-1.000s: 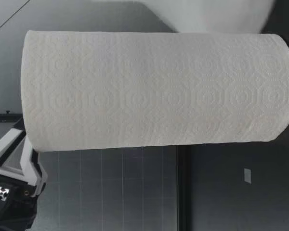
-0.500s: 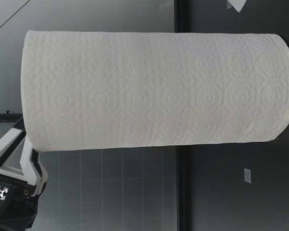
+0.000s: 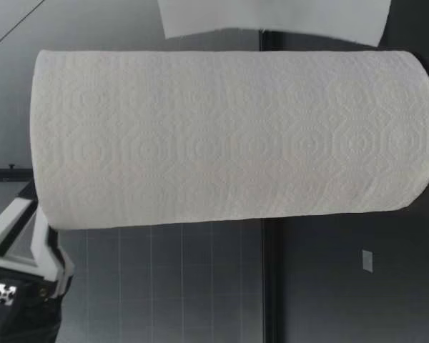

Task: Pick up a piece of paper towel and place it on the spilled liquid.

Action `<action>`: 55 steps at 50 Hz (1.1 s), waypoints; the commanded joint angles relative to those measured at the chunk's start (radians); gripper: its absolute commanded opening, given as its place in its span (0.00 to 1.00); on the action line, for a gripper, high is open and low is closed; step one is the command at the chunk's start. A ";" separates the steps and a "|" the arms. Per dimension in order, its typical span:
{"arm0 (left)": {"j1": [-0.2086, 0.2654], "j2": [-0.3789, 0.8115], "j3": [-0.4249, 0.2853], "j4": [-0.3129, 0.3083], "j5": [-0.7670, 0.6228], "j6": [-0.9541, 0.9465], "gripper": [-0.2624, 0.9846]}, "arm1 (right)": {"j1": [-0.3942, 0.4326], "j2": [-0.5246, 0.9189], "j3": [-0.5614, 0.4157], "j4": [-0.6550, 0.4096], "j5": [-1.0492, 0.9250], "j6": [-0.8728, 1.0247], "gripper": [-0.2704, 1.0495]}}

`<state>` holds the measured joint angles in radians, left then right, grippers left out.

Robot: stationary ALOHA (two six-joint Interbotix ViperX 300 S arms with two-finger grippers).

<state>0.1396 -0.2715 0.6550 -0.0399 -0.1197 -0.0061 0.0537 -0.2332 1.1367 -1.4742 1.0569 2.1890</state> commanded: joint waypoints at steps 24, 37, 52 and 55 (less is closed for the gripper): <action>-0.005 -0.101 0.031 0.003 -0.213 0.000 0.30 | -0.440 0.098 -0.055 -0.347 -0.354 -0.003 0.09; -0.008 -0.149 0.063 0.002 -0.219 -0.006 0.30 | -0.512 0.186 -0.112 -0.416 -0.445 -0.009 0.09; -0.009 -0.156 0.077 0.000 -0.213 -0.009 0.30 | -0.571 0.279 -0.186 -0.407 -0.482 -0.083 0.09; -0.008 -0.156 0.078 0.000 -0.213 -0.011 0.30 | -0.575 0.287 -0.199 -0.407 -0.482 -0.094 0.10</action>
<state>0.1335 -0.4126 0.7440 -0.0399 -0.3283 -0.0153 -0.5062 0.0568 0.9695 -1.8807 0.5737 2.1046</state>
